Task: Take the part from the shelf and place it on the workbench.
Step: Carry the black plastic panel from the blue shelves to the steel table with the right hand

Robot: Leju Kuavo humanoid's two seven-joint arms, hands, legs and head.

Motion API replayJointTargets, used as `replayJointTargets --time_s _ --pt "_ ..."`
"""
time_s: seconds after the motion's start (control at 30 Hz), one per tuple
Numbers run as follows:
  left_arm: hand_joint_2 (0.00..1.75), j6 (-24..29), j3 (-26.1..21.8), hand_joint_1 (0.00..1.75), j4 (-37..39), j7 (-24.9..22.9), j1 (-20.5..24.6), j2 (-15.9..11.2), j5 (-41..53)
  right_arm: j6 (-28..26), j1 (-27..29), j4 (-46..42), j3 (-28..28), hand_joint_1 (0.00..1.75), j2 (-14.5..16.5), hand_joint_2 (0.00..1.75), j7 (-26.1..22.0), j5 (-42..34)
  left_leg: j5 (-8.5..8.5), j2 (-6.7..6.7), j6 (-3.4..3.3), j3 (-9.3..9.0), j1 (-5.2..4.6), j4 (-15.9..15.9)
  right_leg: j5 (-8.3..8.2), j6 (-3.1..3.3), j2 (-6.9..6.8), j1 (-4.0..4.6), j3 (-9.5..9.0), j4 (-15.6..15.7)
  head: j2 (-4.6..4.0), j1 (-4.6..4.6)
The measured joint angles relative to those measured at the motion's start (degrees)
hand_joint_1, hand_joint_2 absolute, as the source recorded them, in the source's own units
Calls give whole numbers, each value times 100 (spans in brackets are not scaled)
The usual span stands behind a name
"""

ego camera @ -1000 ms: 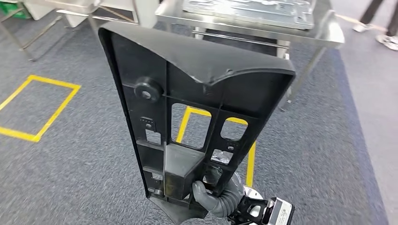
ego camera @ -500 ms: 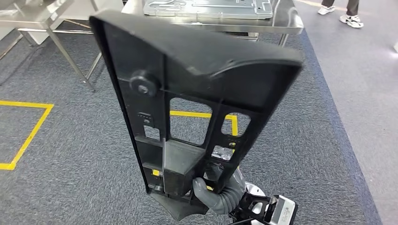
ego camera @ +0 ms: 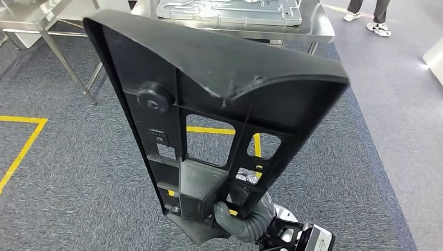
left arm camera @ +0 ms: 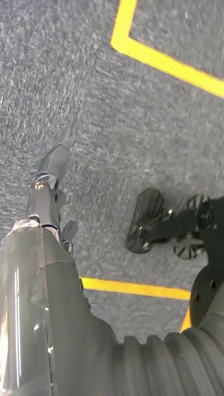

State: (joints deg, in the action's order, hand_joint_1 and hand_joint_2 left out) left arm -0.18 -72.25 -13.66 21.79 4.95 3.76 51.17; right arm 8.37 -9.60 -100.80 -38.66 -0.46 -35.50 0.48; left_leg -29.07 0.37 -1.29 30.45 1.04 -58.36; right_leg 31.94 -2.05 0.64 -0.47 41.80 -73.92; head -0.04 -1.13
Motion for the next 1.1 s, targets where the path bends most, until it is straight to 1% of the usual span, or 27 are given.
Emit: replayJointTargets --time_s 0.03,0.07,0.1,0.13,0.17,0.2,0.23,0.3,0.37,0.4,0.43,0.47,0.5,0.57,0.6,0.63,0.7,0.73,0.77,0.83,0.87,0.9,0.93,1.0,1.03,1.07,1.1 --pt "175 -5 -1 0 -1 3 -6 -3 2 -3 11 -1 -1 171 -9 175 0 0 -45 2 4 -47 0 0 -13 0 -3 -4 155 -155 0 0" --pt "175 -10 -1 0 -1 5 -13 -6 3 -6 20 -4 -1 171 -19 175 0 0 -99 3 10 -114 0 0 -133 11 -6 -6 201 -89 0 0" --pt "175 -16 -1 0 -1 8 -19 -7 5 -10 25 -14 -2 171 -28 175 0 0 -157 4 18 -196 0 1 -335 33 -13 -5 144 176 0 -1" --pt "175 -23 -1 0 -1 12 -24 -6 8 -14 28 -30 -2 171 -36 175 -1 0 -221 7 30 -273 0 8 -605 71 -32 5 20 570 0 -2" --pt "175 -28 -1 0 -1 15 -24 -5 9 -16 29 -44 -3 171 -43 175 -2 -1 -283 11 50 -355 -2 14 -797 108 -59 30 -94 928 0 3" --pt "175 -36 0 0 -1 22 -20 -4 11 -17 32 -59 -4 171 -49 175 -3 -1 -339 17 78 -410 -4 38 -879 148 -86 58 -177 1186 0 6" --pt "175 -42 1 0 -1 29 -14 -3 15 -20 38 -73 -6 171 -56 175 -4 0 -384 28 114 -464 -8 90 -898 183 -107 84 -228 1336 0 8" --pt "175 -49 1 0 -2 51 -7 -4 26 -27 55 -98 -9 171 -70 175 -7 1 -360 45 193 -591 -23 129 -776 259 -95 85 -340 1447 -1 10" --pt "175 -50 1 0 -3 74 1 -8 36 -40 73 -128 -9 171 -84 175 -21 5 -254 35 233 -591 -26 -147 -727 335 -65 60 -560 1542 -1 22" --pt "175 -50 1 0 -3 84 10 -10 38 -54 77 -139 -9 171 -87 175 -34 8 -240 25 241 -456 -19 -437 -685 365 -59 58 -677 1563 1 33" --pt "175 -51 2 0 -3 93 13 -12 43 -70 85 -143 -9 171 -91 175 -49 11 -285 14 250 -235 -12 -797 -621 386 -57 60 -779 1577 1 43" --pt "175 -51 2 0 -3 99 7 -13 46 -87 91 -142 -9 171 -93 175 -62 15 -415 11 266 21 -10 -1132 -549 405 -51 66 -872 1580 1 51" --pt "175 -51 3 0 -3 102 -9 -13 48 -102 100 -142 -9 171 -93 175 -74 20 -630 10 283 271 -8 -1368 -468 416 -34 72 -969 1580 1 57" --pt "175 -45 3 0 -3 104 -47 -14 49 -116 119 -142 -9 171 -95 175 -88 32 -1037 10 295 615 -7 -1424 -293 417 17 79 -1187 1581 0 60" --pt "175 -41 3 0 -3 107 -59 -15 51 -120 128 -142 -9 171 -96 175 -93 39 -1049 9 284 706 -7 -1248 -193 410 39 82 -1316 1581 0 60" --pt "175 -38 3 0 -3 111 -70 -17 53 -123 138 -142 -9 171 -98 175 -95 47 -808 7 262 760 -8 -973 -87 401 52 84 -1438 1583 0 60" --pt "175 -34 3 0 -3 117 -92 -27 62 -131 163 -137 -9 171 -108 175 -99 61 41 0 200 794 -38 -487 118 359 76 88 -1648 1561 0 51" --pt "175 -34 3 0 -3 121 -97 -33 70 -134 176 -138 -10 171 -115 175 -99 67 359 -2 161 781 -63 -367 197 324 88 81 -1709 1564 0 44" --pt "175 -34 3 0 -4 125 -91 -39 81 -141 185 -143 -10 171 -121 175 -101 71 483 -3 120 753 -91 -331 237 282 98 73 -1752 1549 0 42" --pt "175 -34 4 0 -6 134 -54 -50 99 -162 193 -177 -11 171 -127 175 -109 79 413 -11 36 643 -105 -257 166 204 96 53 -1709 1389 0 46" --pt "175 -34 4 0 -7 138 -40 -55 105 -178 195 -195 -11 171 -129 175 -117 84 384 -16 -3 564 -94 -189 76 169 77 50 -1599 1163 0 45" --pt "175 -34 5 0 -7 141 -30 -60 108 -192 197 -208 -11 171 -133 175 -127 90 357 -19 -33 473 -79 -121 18 138 58 44 -1411 863 0 40" --pt "175 -34 5 0 -7 143 -24 -63 111 -202 204 -214 -11 171 -138 175 -136 97 325 -19 -54 376 -64 -56 36 108 37 32 -1172 531 0 35" --pt "175 -33 5 0 -7 146 -24 -69 115 -207 225 -215 -11 171 -151 175 -159 104 234 -22 -67 194 -50 27 314 56 13 -3 -670 17 0 29" --pt "175 -33 4 0 -7 147 -24 -70 115 -206 237 -215 -11 171 -157 175 -168 107 177 -28 -60 101 -42 49 468 35 7 -22 -476 -84 0 29" --pt "175 -32 4 0 -7 146 -27 -69 115 -205 248 -215 -11 171 -163 175 -177 109 111 -35 -47 3 -32 60 535 17 0 -37 -347 -49 0 28" --pt "175 -33 4 0 -7 146 -29 -69 116 -205 255 -216 -11 171 -169 175 -181 110 41 -42 -31 -94 -21 65 465 2 -9 -47 -295 129 0 28"
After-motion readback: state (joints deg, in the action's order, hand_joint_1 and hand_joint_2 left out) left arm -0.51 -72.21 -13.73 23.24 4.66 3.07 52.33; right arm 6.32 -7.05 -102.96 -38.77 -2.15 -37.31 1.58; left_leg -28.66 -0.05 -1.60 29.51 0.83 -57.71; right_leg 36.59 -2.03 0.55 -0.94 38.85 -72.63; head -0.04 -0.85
